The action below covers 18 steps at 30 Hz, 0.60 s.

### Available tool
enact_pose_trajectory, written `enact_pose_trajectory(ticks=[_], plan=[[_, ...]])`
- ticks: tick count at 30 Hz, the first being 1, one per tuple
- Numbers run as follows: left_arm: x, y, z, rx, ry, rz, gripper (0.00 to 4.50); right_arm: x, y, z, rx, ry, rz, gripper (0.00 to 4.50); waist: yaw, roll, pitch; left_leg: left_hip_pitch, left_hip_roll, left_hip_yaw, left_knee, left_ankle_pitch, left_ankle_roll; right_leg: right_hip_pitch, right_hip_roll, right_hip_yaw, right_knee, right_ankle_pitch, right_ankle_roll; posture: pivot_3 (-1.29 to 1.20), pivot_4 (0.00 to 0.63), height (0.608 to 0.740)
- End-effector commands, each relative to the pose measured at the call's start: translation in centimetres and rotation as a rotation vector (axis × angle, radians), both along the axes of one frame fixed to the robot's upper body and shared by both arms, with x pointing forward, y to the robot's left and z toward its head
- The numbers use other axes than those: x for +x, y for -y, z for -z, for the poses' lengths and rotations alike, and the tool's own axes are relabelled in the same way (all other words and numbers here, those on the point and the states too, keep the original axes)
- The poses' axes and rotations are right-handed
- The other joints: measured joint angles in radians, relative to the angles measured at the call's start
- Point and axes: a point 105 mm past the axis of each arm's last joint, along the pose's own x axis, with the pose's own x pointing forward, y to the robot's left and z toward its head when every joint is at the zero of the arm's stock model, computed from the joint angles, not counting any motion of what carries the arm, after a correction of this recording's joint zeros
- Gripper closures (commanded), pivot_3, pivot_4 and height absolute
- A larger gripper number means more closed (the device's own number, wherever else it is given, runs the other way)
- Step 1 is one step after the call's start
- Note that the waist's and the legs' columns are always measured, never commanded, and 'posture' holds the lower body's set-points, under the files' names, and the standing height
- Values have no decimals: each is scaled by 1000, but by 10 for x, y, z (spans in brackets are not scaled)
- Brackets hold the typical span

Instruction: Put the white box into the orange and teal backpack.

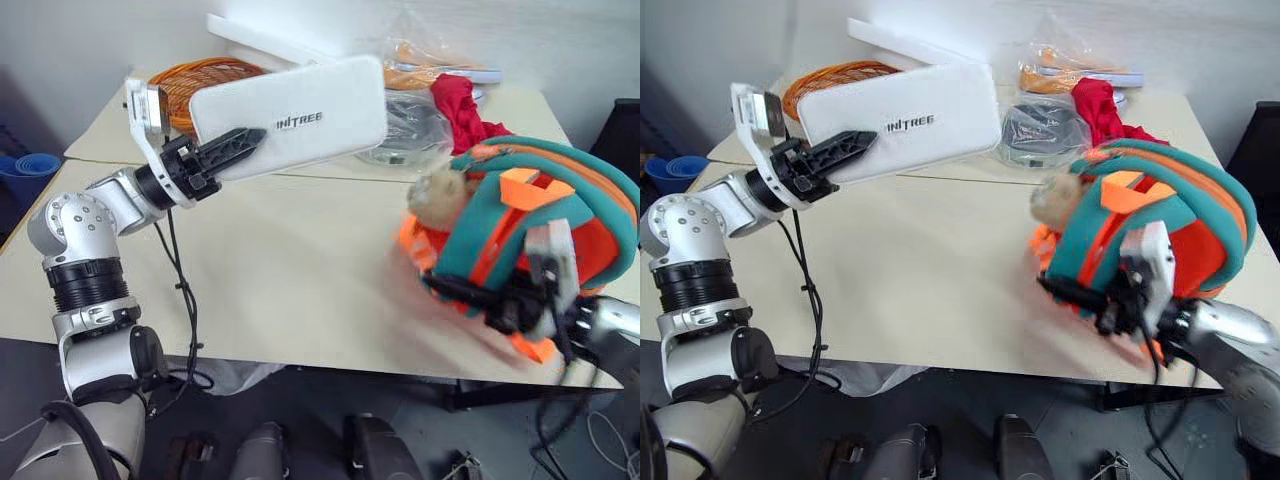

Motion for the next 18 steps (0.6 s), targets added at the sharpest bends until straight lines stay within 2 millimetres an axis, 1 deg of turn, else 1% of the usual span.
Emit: enact_pose_trajectory(ticks=[1,4,7,9,12,15,16,18], plan=[[-20,16,-18,-18,135,102,3238,-30,-4,-13,8,-34,-136,4455,0,-1,0,1,0,0,0,-3,6,1,0,0,-1,0,0,0,150,740],[-24,27,-15,-1,165,142,3238,-37,0,-13,-11,-74,-154,4455,-1,-3,1,1,0,-1,1,-2,7,1,-1,0,0,1,1,0,150,740],[-25,39,-5,48,193,160,3238,-37,3,-14,-26,-76,-146,4455,-1,-3,1,1,-1,0,1,-2,7,1,0,1,0,1,1,0,150,740],[-28,47,9,131,225,188,3238,-33,6,-17,-19,-70,-127,4455,-1,-3,1,1,-1,0,1,-2,7,1,0,1,0,1,1,0,150,740],[-30,49,29,287,289,217,3238,-26,9,-19,-9,-56,-86,4455,-1,-3,1,1,-1,0,1,-2,7,1,0,1,0,1,1,0,150,740],[-17,45,50,488,394,161,3238,-24,10,-19,-5,-53,-74,4455,0,-3,1,1,-1,0,1,-2,7,1,0,1,-1,1,1,0,150,740],[-11,45,53,535,437,139,3238,-25,9,-18,-6,-53,-76,4455,1,-3,1,1,-1,0,1,-2,7,1,0,1,-1,1,1,0,150,740],[-2,46,53,581,488,125,3238,-27,8,-18,-5,-54,-78,4455,7,-3,1,1,-1,0,1,-2,8,2,-1,1,-2,1,1,0,150,740]])
